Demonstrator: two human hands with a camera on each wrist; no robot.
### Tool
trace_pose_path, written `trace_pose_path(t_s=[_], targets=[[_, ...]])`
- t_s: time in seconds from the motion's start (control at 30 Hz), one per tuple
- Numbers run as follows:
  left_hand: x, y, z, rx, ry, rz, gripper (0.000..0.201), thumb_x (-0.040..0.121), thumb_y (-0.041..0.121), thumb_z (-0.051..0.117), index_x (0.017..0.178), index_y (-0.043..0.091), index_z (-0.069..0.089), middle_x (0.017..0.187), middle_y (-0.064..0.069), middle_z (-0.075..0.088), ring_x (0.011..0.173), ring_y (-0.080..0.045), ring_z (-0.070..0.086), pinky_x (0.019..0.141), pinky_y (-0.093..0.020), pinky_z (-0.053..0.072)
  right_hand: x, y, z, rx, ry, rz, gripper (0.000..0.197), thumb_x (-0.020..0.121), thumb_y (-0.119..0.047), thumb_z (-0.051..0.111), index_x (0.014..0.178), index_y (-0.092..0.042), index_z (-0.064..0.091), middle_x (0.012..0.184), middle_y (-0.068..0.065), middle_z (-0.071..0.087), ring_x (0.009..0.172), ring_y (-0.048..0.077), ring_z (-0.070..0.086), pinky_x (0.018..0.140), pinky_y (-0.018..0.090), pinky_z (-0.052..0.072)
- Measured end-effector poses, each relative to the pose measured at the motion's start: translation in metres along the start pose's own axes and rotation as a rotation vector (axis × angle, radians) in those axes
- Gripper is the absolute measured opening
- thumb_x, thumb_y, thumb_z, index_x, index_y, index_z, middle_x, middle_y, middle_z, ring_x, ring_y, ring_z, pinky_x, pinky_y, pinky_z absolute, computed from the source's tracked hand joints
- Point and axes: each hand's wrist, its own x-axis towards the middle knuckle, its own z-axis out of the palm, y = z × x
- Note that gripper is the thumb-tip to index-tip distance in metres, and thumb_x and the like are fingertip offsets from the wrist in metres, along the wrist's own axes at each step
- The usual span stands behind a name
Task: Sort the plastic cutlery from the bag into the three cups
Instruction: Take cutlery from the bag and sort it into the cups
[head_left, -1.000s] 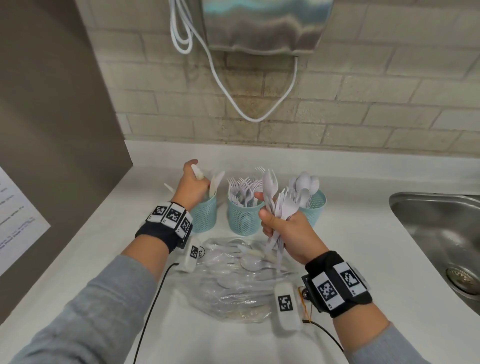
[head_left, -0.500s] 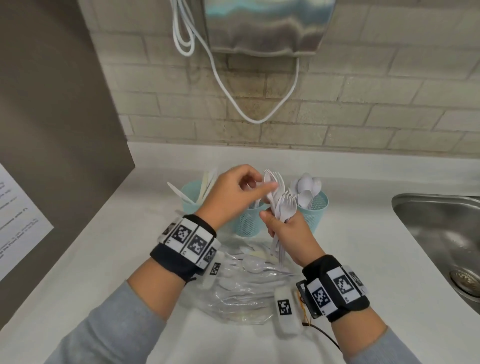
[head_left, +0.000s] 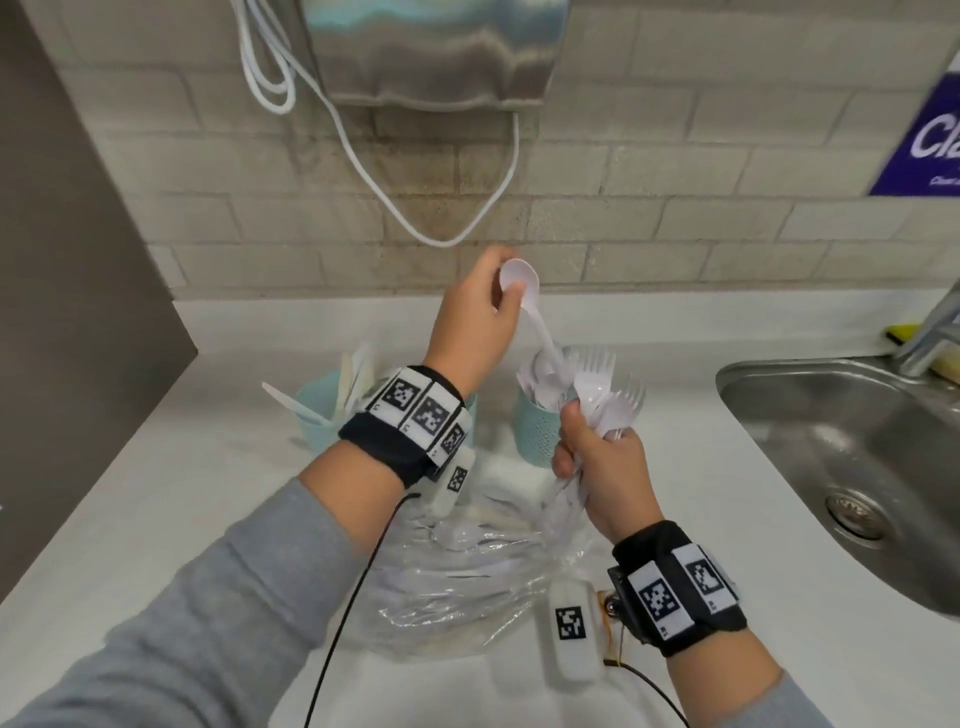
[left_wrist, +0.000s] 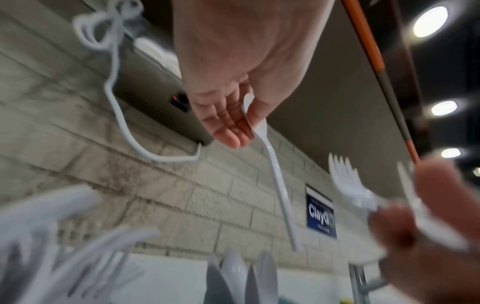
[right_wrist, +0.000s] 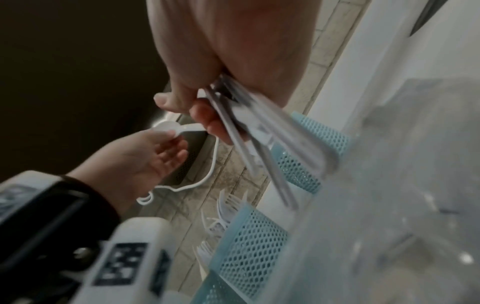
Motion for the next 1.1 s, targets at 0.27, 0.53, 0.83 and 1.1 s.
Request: trace_pose_path(t_s=[0.27, 0.53, 0.83, 1.1], targets=[[0.001, -0.034, 0.063, 0.496, -0.546, 0.016, 0.025, 0.09, 0.016, 0.045, 0.11, 0.016, 0.06, 0.102, -0.016, 0.066, 0.095, -0.035, 0.06, 0.081, -0.04, 0.048, 0.002, -0.015, -0.014, 0.093, 0.02, -0.03, 0.024, 0.074, -0.004, 0.075, 0.085, -0.018, 0.058, 0.057, -0.002, 0.048, 0.047, 0.011, 0.04, 0.047, 0.022, 0.036], [-0.01, -0.048, 0.029, 0.58, -0.426, 0.026, 0.045, 0.09, 0.042, 0.051, 0.131, 0.023, 0.052, 0.132, -0.005, 0.046, 0.127, -0.022, 0.033, 0.104, -0.036, 0.022, 0.014, -0.034, 0.004, -0.017, 0.009, -0.116, 0.012, 0.09, -0.013, 0.061, 0.078, -0.013, 0.063, 0.053, 0.006, 0.053, 0.046, 0.015, 0.049, 0.046, 0.023, 0.042], [-0.022, -0.083, -0.048, 0.736, -0.399, -0.228, 0.049, 0.082, 0.057, 0.057, 0.124, 0.033, 0.055, 0.123, -0.001, 0.062, 0.12, -0.021, 0.052, 0.115, -0.05, 0.01, 0.064, -0.035, 0.092, 0.063, -0.059, -0.212, 0.019, 0.082, -0.002, 0.069, 0.075, -0.014, 0.056, 0.058, -0.001, 0.048, 0.048, 0.01, 0.042, 0.049, 0.019, 0.04], [-0.022, -0.084, -0.063, 0.51, -0.39, -0.273, 0.029, 0.086, 0.028, 0.059, 0.114, 0.023, 0.066, 0.097, -0.007, 0.072, 0.087, -0.023, 0.064, 0.082, -0.032, 0.049, 0.073, 0.012, 0.128, 0.006, -0.028, -0.144, 0.013, 0.081, -0.002, 0.07, 0.077, -0.009, 0.059, 0.068, 0.001, 0.06, 0.053, -0.003, 0.058, 0.056, 0.012, 0.048]])
